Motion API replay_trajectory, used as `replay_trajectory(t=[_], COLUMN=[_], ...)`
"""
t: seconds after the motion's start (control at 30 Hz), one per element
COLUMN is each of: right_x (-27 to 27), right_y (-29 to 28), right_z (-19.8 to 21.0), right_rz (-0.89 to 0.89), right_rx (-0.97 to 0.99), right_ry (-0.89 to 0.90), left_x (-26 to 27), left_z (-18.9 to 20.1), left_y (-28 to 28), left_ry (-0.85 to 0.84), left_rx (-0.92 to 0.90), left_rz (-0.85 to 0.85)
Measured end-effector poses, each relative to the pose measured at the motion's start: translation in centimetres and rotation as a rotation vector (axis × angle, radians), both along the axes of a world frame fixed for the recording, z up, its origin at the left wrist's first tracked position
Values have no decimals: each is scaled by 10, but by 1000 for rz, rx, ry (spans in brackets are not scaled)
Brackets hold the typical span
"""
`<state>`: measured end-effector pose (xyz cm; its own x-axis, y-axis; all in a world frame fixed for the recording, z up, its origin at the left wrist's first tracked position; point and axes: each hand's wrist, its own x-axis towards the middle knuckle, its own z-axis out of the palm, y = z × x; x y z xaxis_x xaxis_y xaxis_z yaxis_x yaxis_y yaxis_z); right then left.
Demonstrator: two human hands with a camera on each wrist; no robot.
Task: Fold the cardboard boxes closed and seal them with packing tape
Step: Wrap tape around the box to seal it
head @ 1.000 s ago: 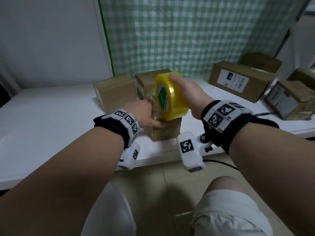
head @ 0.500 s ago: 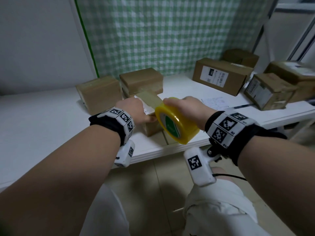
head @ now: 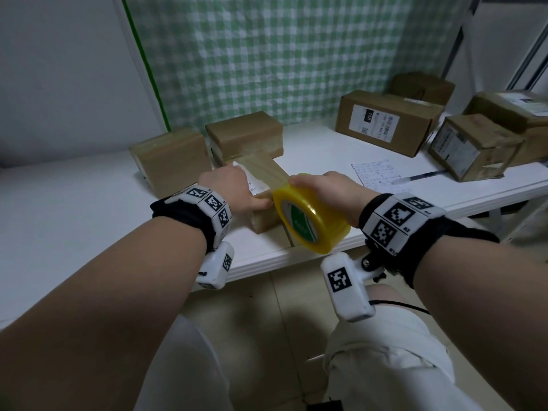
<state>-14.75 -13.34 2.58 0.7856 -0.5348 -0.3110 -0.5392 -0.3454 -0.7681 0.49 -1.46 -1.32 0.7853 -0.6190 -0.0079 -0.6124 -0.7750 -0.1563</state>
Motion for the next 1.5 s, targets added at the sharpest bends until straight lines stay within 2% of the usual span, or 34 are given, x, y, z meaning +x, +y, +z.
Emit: replay_trajectory(t=[0.3,0.4,0.53,0.6,0.73,0.87,1.17,1.5], right_x=[0,0,4,7,10,12,11,13], right_y=[4,5,2,-1,-11,-14,-13,-14], right_z=[1,5,8,8,9,9,17,14], right_rz=[42,117,102,68,56,80,160,99], right_rx=[42,-20,-93,-89,-65,-61,-80,-21], right_ry=[55,97,139,148,164,173,191,164], left_x=[-3,-2,-4,0,21,28,7,-2], left_z=[1,1,15,22,26,8,-5,-4], left_y=[0,1,3,2,1,-3,-5,-7], left_ry=[9,13,-46,-16,126,280,379,337], left_rx=[-13,-22,165,244,103,55,-61,27], left_rz=[18,-15,-75,-85,-132,-137,-357,-384])
